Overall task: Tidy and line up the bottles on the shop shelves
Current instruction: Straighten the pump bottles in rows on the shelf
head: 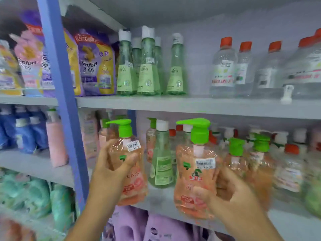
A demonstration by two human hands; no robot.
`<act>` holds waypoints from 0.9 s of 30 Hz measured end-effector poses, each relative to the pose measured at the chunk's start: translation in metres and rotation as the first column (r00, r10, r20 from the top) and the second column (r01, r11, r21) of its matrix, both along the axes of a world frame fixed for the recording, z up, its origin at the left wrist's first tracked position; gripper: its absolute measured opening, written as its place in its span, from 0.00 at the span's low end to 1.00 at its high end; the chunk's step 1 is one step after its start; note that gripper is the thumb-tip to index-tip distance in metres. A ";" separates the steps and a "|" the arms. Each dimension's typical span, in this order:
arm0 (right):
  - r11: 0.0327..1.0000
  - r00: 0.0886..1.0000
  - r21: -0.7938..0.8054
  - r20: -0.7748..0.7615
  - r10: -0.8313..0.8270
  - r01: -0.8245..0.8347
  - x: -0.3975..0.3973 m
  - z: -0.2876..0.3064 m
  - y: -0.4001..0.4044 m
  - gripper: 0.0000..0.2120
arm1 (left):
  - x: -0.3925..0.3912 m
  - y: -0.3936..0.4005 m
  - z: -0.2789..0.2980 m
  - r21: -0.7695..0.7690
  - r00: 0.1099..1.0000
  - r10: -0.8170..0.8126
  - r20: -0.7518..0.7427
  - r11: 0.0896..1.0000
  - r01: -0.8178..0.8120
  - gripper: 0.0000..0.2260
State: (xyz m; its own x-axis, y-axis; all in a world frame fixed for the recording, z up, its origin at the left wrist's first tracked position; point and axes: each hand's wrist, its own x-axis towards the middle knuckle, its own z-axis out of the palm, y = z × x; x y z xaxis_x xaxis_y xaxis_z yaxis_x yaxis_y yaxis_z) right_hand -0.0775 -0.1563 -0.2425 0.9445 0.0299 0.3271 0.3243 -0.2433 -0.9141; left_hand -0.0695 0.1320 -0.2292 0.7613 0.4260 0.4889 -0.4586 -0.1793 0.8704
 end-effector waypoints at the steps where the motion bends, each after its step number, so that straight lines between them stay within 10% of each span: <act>1: 0.999 0.998 0.023 0.051 0.031 -0.032 -0.012 -0.001 0.028 0.27 | 0.014 0.004 -0.013 0.001 1.000 0.004 -0.021 1.000 -0.004 0.23; 21: 0.825 0.841 -0.166 0.074 -0.535 0.540 0.037 -0.053 0.089 0.30 | 0.171 0.020 -0.071 0.165 0.982 -0.156 -0.109 0.971 0.173 0.35; 27: 0.768 0.775 -0.115 0.148 -0.614 0.630 0.021 -0.048 0.102 0.47 | 0.126 -0.004 -0.059 0.238 0.978 -0.084 0.190 0.971 0.038 0.22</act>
